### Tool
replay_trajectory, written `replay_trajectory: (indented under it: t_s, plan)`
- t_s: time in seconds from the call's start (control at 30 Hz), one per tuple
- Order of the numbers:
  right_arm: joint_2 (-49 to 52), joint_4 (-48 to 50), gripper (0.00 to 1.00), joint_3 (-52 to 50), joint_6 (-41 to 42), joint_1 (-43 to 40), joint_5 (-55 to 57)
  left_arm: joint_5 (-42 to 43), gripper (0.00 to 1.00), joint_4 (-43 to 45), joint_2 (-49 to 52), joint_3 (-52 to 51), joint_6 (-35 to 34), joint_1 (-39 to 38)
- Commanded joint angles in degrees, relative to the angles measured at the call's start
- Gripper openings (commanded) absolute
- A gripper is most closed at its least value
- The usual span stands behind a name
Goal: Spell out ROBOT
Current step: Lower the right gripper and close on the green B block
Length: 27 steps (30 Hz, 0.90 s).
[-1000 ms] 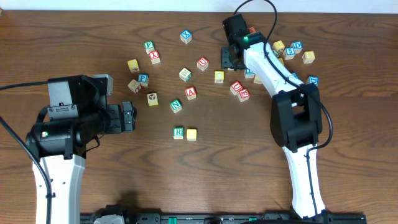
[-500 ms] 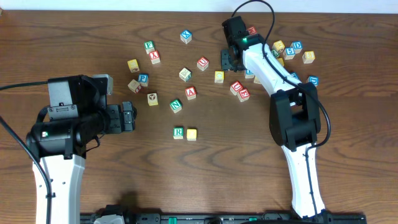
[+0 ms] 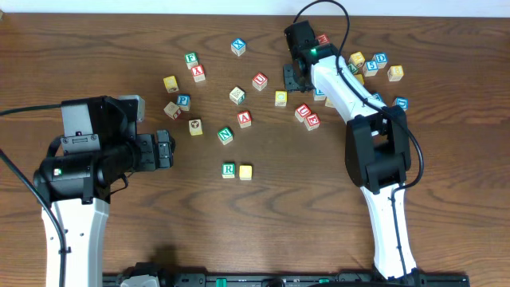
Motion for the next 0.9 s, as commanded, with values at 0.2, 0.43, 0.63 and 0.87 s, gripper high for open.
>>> replay_trajectory:
  t_s: [0.2,0.43,0.63,0.87]
  plan:
    - [1.0,0.3,0.46,0.6,0.9,1.2,1.2,0.9,0.96,-0.1,-0.1,0.7,0.8,0.2]
    - [1.0,0.3,0.44,0.6,1.6,1.2,1.6,0.9,0.96,-0.1,-0.1,0.7,0.8,0.2]
    - [1.0,0.3,0.35,0.6,1.6,1.2,1.6,0.9,0.96,-0.1,-0.1,0.7,0.8,0.2]
    - [1.0,0.3,0.24,0.6,1.6,1.2,1.6,0.9,0.96,-0.1,-0.1,0.7,0.8,0.2]
